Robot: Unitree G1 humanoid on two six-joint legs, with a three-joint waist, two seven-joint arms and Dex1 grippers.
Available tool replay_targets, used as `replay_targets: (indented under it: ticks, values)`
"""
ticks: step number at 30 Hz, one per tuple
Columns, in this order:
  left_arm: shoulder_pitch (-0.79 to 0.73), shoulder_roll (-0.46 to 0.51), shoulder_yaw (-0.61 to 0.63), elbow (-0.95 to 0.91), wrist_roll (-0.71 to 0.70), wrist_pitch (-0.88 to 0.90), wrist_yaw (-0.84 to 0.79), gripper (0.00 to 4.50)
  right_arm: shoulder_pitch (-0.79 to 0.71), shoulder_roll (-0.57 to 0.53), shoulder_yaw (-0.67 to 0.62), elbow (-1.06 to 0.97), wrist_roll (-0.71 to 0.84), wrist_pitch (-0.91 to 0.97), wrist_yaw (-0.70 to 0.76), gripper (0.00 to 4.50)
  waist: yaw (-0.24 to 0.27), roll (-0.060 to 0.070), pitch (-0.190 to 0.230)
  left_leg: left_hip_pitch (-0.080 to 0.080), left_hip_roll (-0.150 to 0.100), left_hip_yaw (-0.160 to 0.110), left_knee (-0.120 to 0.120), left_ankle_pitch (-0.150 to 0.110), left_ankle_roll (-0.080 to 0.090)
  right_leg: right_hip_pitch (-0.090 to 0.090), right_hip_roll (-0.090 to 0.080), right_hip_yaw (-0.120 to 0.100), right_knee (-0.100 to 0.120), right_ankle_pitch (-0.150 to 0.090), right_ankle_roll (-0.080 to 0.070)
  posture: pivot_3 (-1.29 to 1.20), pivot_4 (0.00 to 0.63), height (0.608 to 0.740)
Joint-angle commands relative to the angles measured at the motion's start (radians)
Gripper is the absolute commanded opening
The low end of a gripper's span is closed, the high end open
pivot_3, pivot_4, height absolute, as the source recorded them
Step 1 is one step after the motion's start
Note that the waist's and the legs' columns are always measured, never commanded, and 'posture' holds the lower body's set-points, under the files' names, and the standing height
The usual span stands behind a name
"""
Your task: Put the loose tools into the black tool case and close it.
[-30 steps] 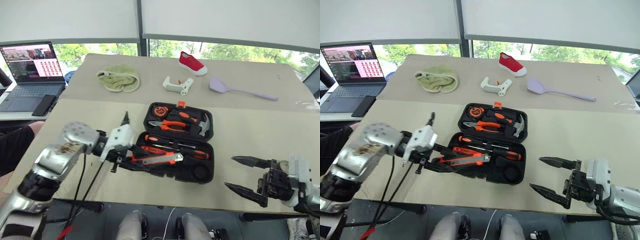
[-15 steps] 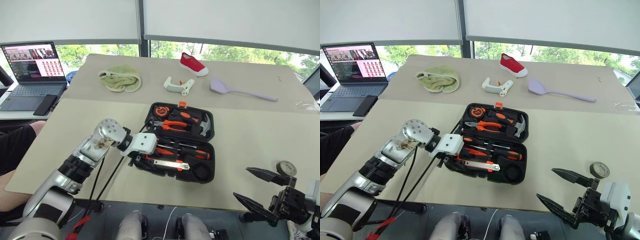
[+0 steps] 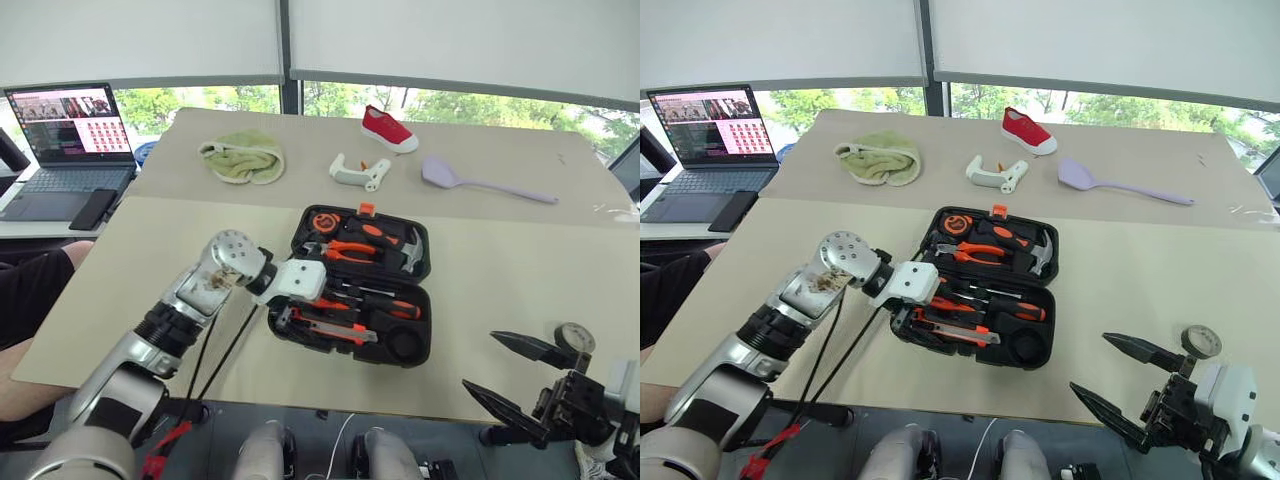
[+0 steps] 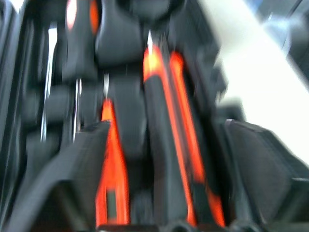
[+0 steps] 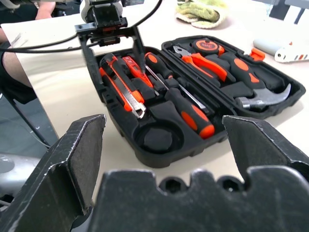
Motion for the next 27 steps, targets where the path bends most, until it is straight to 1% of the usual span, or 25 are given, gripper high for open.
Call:
replay_targets:
  ticks: [1,3,5,8,12,13,17,24,27]
  values:
    - [-0.002,-0.008,0.095,-0.058,-0.103,0.025,0.000,4.20,-0.011,0.000,0.006,0.009,0.002,-0.029,0.006,4.50,-0.001,0.000,0.000,0.000,0.000,0.000,0.000,0.000,0.000,0.000,0.000,0.000,0.000,0.000,0.000,0.00,0.150,0.738]
    - [0.006,-0.008,0.127,-0.055,-0.129,0.000,0.001,4.20,-0.016,0.000,0.012,0.016,-0.001,-0.033,0.007,4.50,-0.003,0.000,0.000,0.000,0.000,0.000,0.000,0.000,0.000,0.000,0.000,0.000,0.001,0.000,0.000,0.00,0.150,0.738]
    - [0.017,0.001,0.152,-0.019,-0.121,-0.046,0.011,4.20,-0.021,0.000,0.018,0.024,-0.003,-0.039,0.007,4.50,-0.006,0.000,0.000,0.001,0.000,0.000,0.000,0.000,0.000,0.001,0.000,0.000,0.001,0.000,0.000,0.00,0.150,0.738]
    - [0.044,0.020,0.174,0.025,-0.117,-0.093,0.006,3.45,-0.026,0.004,0.024,0.032,-0.007,-0.047,0.006,4.50,-0.011,0.000,0.000,0.002,0.000,0.000,0.000,0.000,-0.001,0.002,0.000,0.000,0.001,0.000,0.000,0.00,0.150,0.738]
    - [0.085,0.023,0.164,0.047,-0.103,-0.144,0.001,1.98,-0.023,0.012,0.024,0.036,-0.011,-0.055,0.005,4.50,-0.014,0.000,0.000,0.002,0.000,0.000,0.000,0.000,-0.001,0.002,0.000,0.000,0.001,0.000,0.000,0.00,0.150,0.738]
    - [0.094,0.017,0.161,0.057,-0.095,-0.151,0.015,1.49,-0.020,0.014,0.024,0.037,-0.011,-0.059,0.005,4.50,-0.014,0.000,0.000,0.002,0.000,0.000,0.000,0.000,-0.001,0.002,0.000,0.000,0.001,0.000,0.000,0.00,0.150,0.738]
    - [0.123,0.001,0.136,0.094,-0.046,-0.197,0.047,0.05,-0.010,0.019,0.020,0.034,-0.013,-0.065,0.000,4.50,-0.012,0.000,0.000,0.002,-0.001,0.000,0.001,0.000,-0.001,0.002,-0.001,0.000,0.001,0.000,0.000,0.00,0.150,0.738]
    - [0.167,-0.018,0.102,0.122,-0.001,-0.231,0.070,0.05,0.011,0.024,0.015,0.022,-0.011,-0.068,-0.010,4.50,-0.014,0.001,0.000,0.002,0.000,0.000,0.001,0.000,0.000,0.002,-0.001,0.000,0.002,0.000,0.000,0.00,0.150,0.738]
    - [0.185,-0.012,0.080,0.128,0.031,-0.230,0.083,0.05,0.017,0.027,0.014,0.021,-0.012,-0.069,-0.015,4.50,-0.013,0.001,-0.001,0.003,0.000,-0.001,0.001,0.000,0.000,0.003,-0.001,0.000,0.002,0.000,0.000,0.00,0.150,0.738]
